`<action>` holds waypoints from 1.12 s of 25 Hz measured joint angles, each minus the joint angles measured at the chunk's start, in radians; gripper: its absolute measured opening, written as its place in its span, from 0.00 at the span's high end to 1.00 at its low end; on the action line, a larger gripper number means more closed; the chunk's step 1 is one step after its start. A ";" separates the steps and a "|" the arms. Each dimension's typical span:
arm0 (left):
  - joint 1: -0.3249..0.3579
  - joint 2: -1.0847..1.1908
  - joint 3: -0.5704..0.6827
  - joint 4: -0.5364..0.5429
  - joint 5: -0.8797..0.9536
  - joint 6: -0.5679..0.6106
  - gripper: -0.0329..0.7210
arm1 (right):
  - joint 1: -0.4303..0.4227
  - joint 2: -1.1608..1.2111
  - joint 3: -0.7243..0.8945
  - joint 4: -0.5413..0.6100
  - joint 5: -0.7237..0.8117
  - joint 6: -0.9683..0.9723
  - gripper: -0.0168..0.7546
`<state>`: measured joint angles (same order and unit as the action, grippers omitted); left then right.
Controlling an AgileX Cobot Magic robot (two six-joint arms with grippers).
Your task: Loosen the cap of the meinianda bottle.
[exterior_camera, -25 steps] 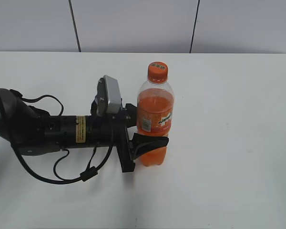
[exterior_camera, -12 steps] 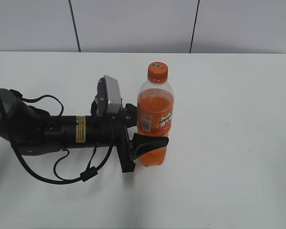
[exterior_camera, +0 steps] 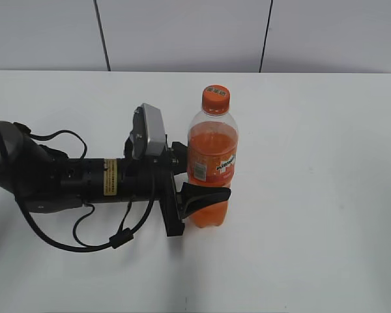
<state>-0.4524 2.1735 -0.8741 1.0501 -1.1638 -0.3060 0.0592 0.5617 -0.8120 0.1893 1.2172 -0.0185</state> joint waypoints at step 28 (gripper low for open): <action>0.000 0.005 0.000 0.001 -0.011 0.000 0.41 | 0.008 0.934 -0.623 -0.015 -0.001 0.137 0.29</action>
<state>-0.4524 2.1788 -0.8741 1.0513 -1.1746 -0.3060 0.0677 1.4960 -1.4349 0.1739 1.2165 0.1183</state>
